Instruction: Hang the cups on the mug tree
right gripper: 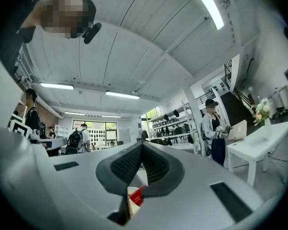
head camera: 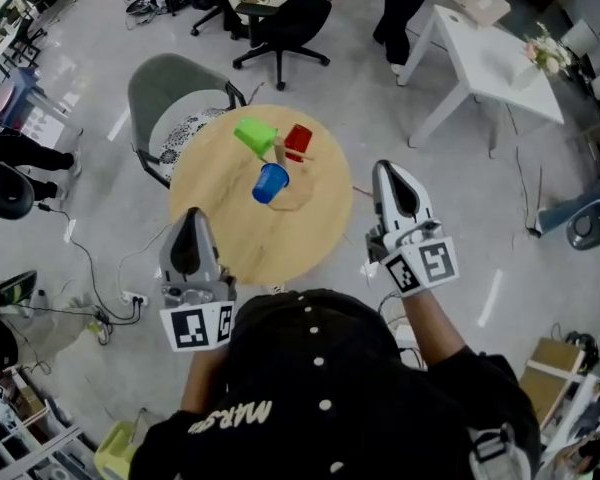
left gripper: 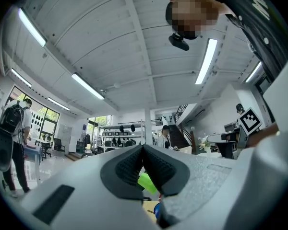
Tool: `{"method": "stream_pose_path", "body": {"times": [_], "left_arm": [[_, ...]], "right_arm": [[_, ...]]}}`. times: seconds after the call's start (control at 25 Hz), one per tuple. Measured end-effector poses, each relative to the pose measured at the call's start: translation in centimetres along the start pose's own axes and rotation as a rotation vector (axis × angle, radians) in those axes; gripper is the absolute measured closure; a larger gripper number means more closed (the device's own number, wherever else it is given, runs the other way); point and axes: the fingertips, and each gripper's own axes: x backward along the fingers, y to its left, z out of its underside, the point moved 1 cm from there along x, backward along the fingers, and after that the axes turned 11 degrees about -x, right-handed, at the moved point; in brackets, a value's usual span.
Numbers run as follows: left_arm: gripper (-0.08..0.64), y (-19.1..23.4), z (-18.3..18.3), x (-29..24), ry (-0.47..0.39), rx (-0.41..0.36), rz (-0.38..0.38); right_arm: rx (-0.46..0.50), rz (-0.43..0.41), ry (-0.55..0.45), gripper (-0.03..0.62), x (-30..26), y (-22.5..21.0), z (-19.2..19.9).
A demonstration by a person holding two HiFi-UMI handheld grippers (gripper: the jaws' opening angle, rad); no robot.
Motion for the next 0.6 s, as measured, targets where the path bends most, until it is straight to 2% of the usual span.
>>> {"method": "stream_pose_path", "body": {"times": [0.24,0.6], "left_arm": [[0.566,0.5,-0.8,0.8,0.010,0.002,-0.018],[0.566,1.4,-0.1,1.7,0.044,-0.008,-0.052]], "right_arm": [[0.038,0.059,-0.037,0.591,3.0,-2.6,-2.2],[0.072,0.086,-0.006,0.591,4.4,-3.7,-1.7]]}}
